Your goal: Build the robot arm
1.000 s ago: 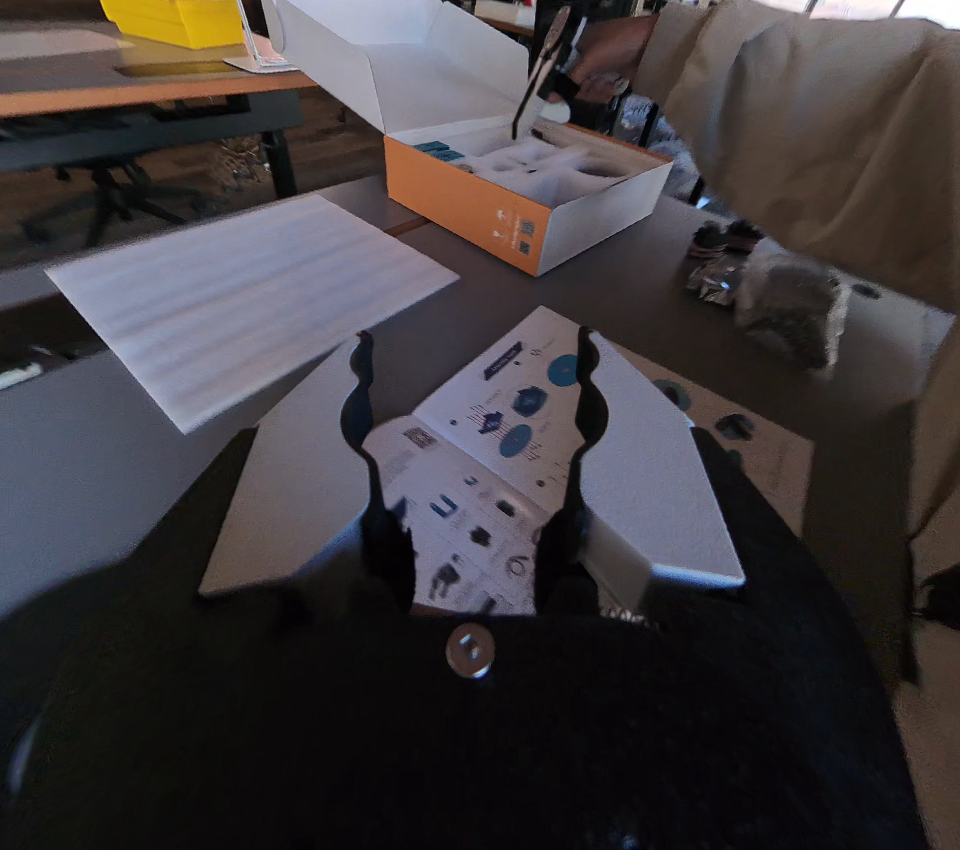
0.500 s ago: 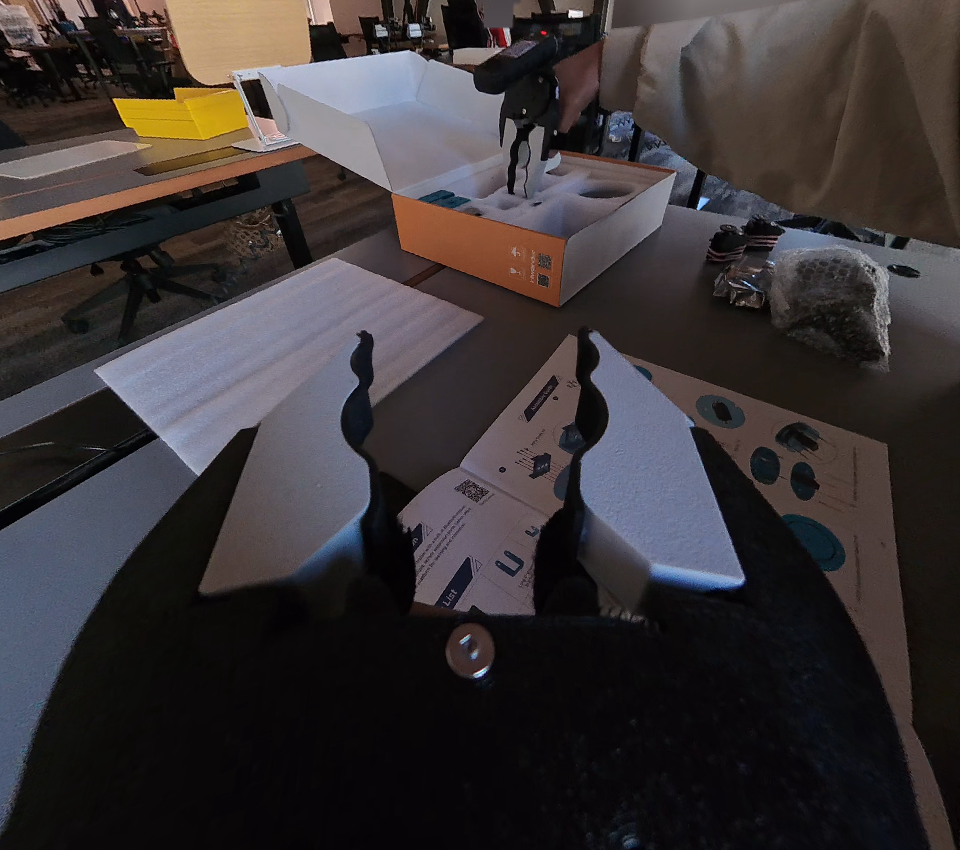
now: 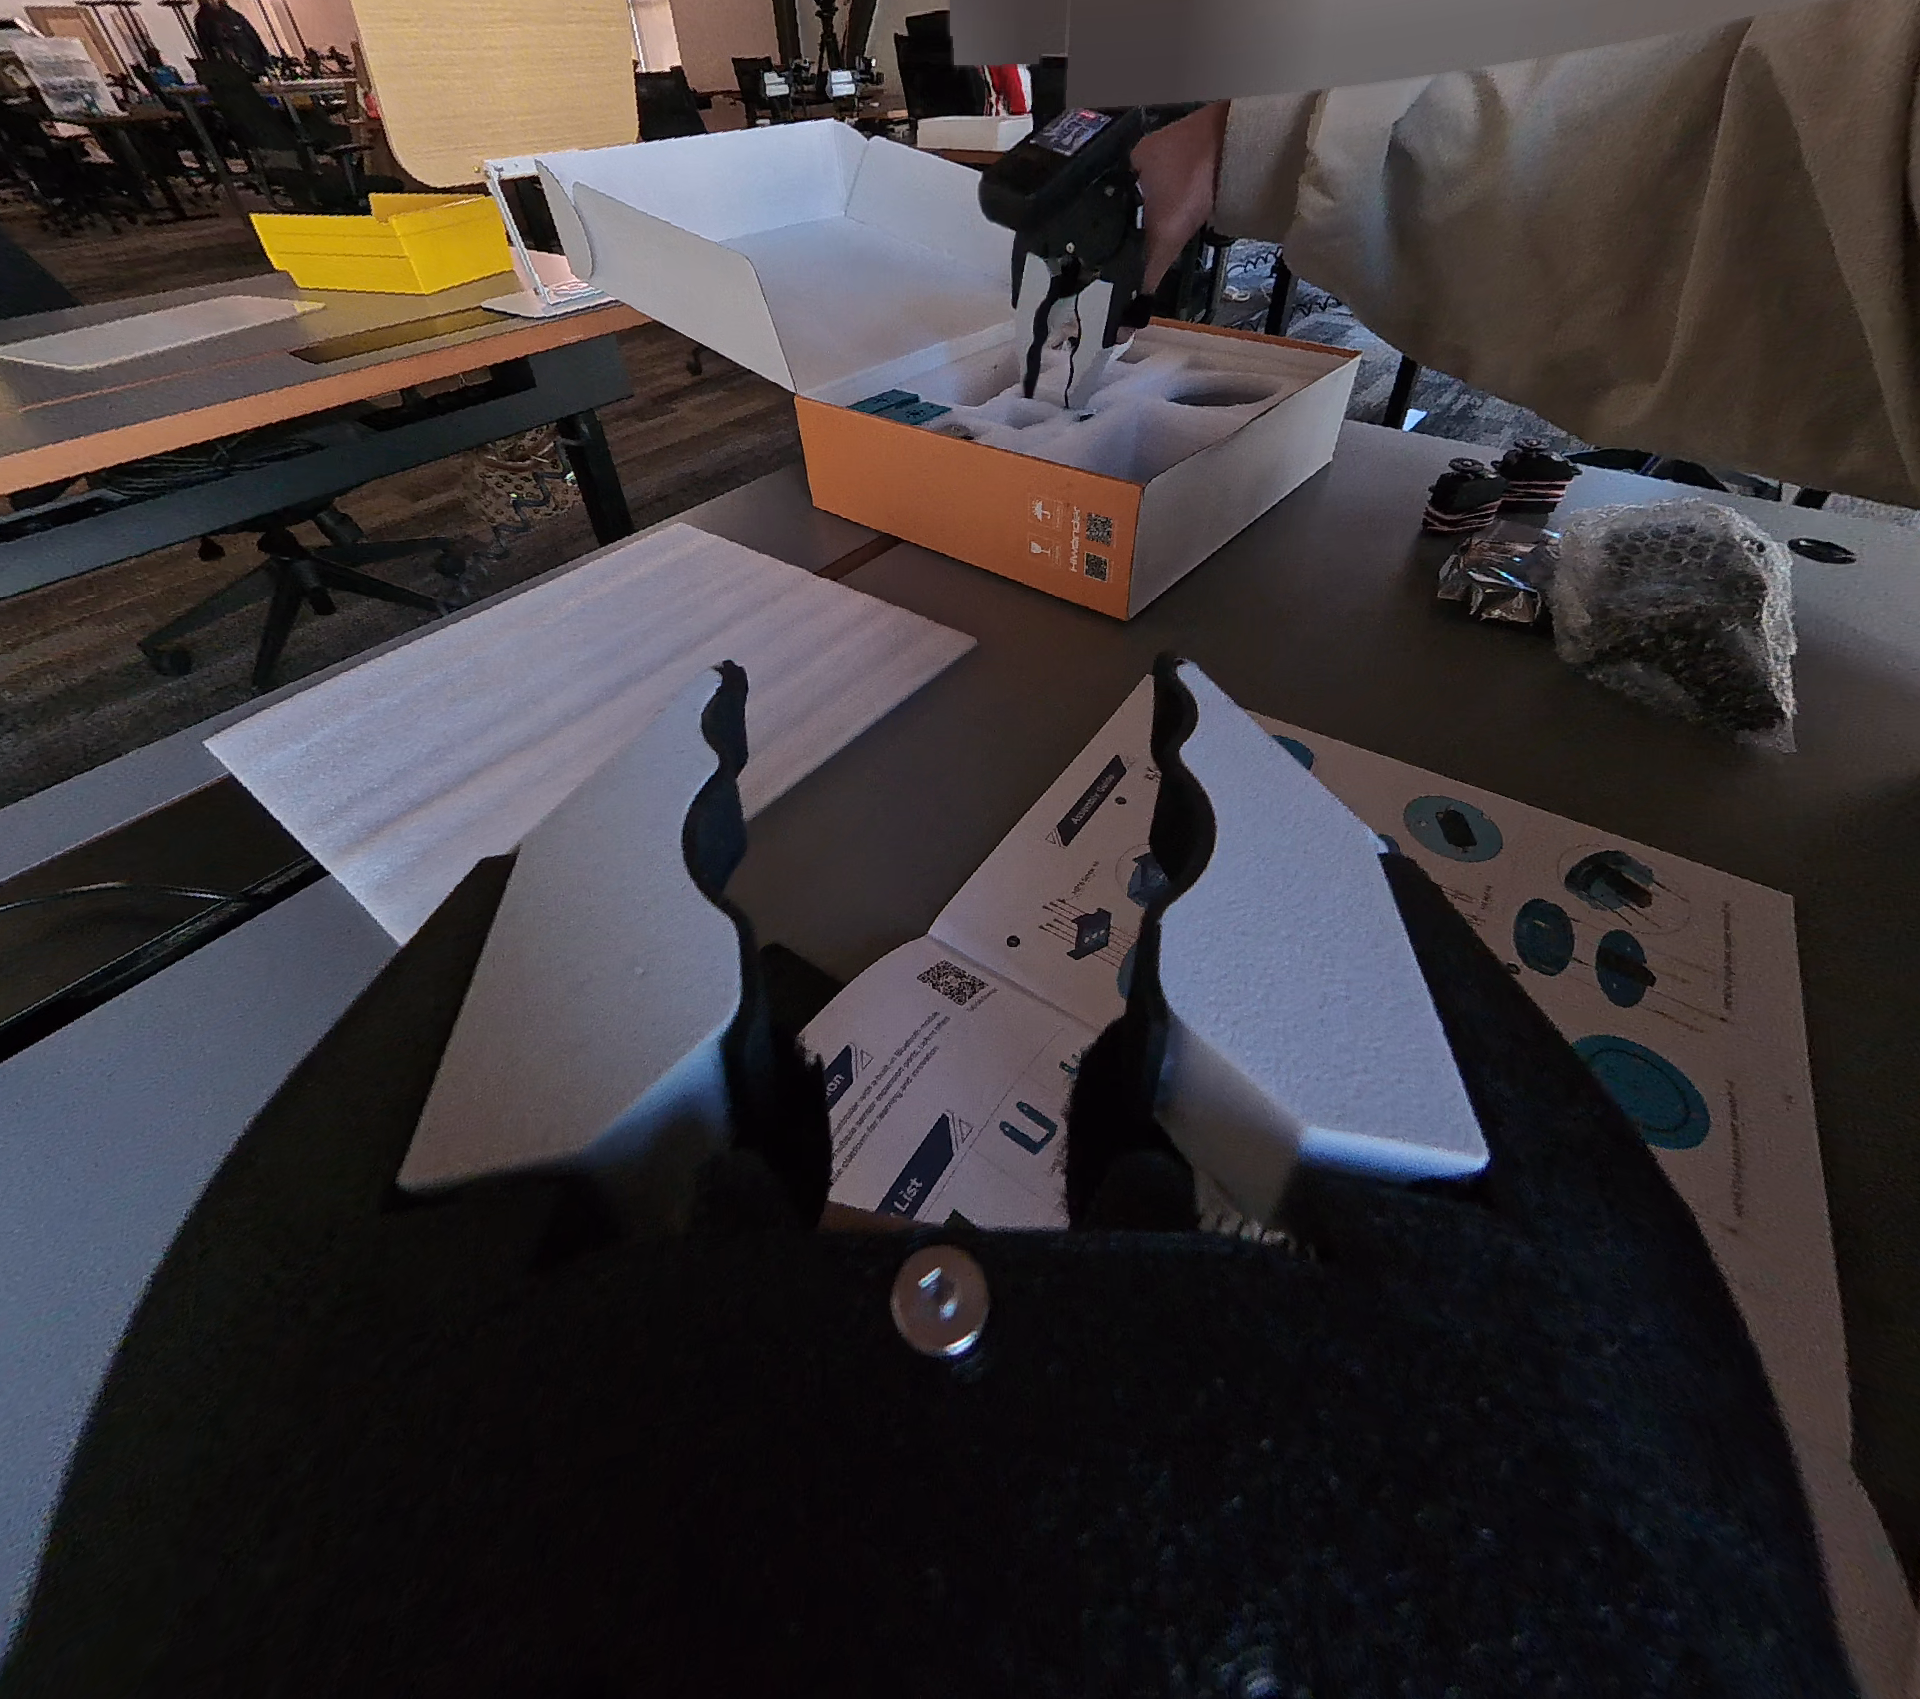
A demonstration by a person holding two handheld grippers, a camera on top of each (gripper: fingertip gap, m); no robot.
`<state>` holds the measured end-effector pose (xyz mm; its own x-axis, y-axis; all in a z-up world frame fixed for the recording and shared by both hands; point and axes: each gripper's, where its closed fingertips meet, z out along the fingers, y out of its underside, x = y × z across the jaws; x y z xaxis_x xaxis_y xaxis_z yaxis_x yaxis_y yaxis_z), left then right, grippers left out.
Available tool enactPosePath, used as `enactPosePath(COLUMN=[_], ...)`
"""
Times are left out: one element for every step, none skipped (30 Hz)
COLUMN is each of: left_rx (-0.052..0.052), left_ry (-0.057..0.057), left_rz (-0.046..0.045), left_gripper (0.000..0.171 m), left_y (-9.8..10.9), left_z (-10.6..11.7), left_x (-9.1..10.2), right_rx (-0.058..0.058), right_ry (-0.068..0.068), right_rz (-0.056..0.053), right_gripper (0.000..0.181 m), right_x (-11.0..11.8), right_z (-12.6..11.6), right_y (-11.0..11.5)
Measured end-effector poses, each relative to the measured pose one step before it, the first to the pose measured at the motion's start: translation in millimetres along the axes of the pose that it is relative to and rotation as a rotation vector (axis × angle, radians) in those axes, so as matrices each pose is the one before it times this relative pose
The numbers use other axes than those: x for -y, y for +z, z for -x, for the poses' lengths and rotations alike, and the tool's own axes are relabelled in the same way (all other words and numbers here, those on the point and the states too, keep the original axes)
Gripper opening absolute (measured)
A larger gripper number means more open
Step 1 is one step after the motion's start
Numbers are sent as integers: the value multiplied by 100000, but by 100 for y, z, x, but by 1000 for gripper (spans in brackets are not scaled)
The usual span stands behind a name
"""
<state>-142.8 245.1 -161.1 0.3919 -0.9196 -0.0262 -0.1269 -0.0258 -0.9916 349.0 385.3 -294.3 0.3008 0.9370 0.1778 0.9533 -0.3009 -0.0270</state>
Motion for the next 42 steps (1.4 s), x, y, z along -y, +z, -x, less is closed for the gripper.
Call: enactPosePath(left_rx=[-238,-22,33,-198,-416,-467,-328,-114,250,662,816,644,435,408,299,-65,-346,-402,-251,111,238,79,20,93,239,173,-66,-116,25,125,132,347,699,716,338,-51,-191,-126,-42,-5,-8,-43], left_ry=[-236,-33,117,-2,-268,-274,45,391,662,925,924,527,175,102,3,-247,-335,-175,-3,173,341,315,163,127,135,45,-131,-278,-233,-41,153,397,765,955,658,77,-305,-396,-385,-230,21,149], left_rz=[-25,-3,-163,-249,-220,-195,-133,104,295,226,92,162,166,-215,-608,-528,-312,-193,49,194,207,339,406,231,37,7,44,115,173,214,439,717,760,525,213,-67,-311,-314,-88,30,-8,-4], left_gripper=[78,78,77,77,77,77,77,77,77,77,77,77,77,76,76,75,75,75,75,75,75,75,75,75,75,75,74,74,75,74,75,74,74,75,74,74,74,74,74,74,74,74], left_y=[-1,-15,-12,-2,24,32,30,2,-31,-51,-76,-73,-64,-79,-72,-42,-33,-5,20,28,29,42,22,17,-13,-12,-9,17,41,39,44,38,0,-24,-35,-13,15,45,47,26,20,-1], left_z=[-37,-20,-20,-52,-81,-92,-95,-68,-22,53,99,99,74,73,49,-13,-58,-82,-56,-1,27,4,3,18,37,43,28,29,62,67,51,81,105,84,36,-5,21,43,47,36,2,-6], left_x=[-17,-11,11,23,32,30,32,-2,-40,-12,3,12,31,88,131,124,87,36,-3,-21,-43,-58,-60,-48,-26,-24,-50,-67,-83,-87,-124,-159,-156,-115,-68,-23,16,20,-9,-25,-37,-19], right_rx=[1902,2189,2353,1734,1408,2357,2675,1902,855,272,321,-162,-41,-516,-5858,-644,1743,1781,-1204,-783,288,276,-1000,-1575,-1639,-109,-554,-1138,-415,899,1782,588,-509,-48,-761,-1507,-1179,-107,850,2035,2663,2595], right_ry=[2233,2289,1735,1011,-90,1128,2353,1767,-153,-543,-607,-678,-836,-370,-3686,-1109,1306,765,-846,-158,957,-85,-518,-604,-192,1425,2103,1806,2598,3088,2278,1441,1027,1106,1865,2619,3323,3804,4377,3931,1350,-2040], right_rz=[-48,-500,-810,-1457,-2309,-2699,-2544,-2143,-910,-48,401,62,115,1370,1872,280,-79,-91,-85,118,130,-502,-688,888,-441,-3558,-3108,-1921,-2487,-2234,-534,1244,1785,-517,-2570,-2477,-1874,-500,1049,2523,3429,2643], right_gripper=[40,40,39,40,40,41,42,42,42,41,41,38,30,22,0,0,0,0,0,0,0,0,0,0,0,0,0,0,0,0,3,12,18,22,26,30,33,36,37,35,34,32], right_x=[-79,-45,-19,41,51,44,32,20,17,8,4,18,37,-159,-327,-80,25,25,27,-13,9,117,127,-77,106,539,499,383,442,354,3,-421,-717,-623,-470,-566,-732,-1016,-1322,-1531,-1589,-1427], right_z=[124,114,99,-8,-88,-82,-60,-30,6,-4,-9,7,47,-38,-684,154,362,452,20,-28,72,105,-72,-213,-302,-156,-276,-342,-267,-84,109,19,-70,57,-15,-178,-181,-42,102,366,705,1044], right_y=[153,154,124,116,75,68,71,104,75,-57,-89,-162,-465,-366,-382,-68,103,260,78,-63,-34,-54,-96,-244,-477,-593,-572,-543,-460,-326,-193,-132,-205,-325,-464,-590,-607,-566,-446,-250,-15,214])
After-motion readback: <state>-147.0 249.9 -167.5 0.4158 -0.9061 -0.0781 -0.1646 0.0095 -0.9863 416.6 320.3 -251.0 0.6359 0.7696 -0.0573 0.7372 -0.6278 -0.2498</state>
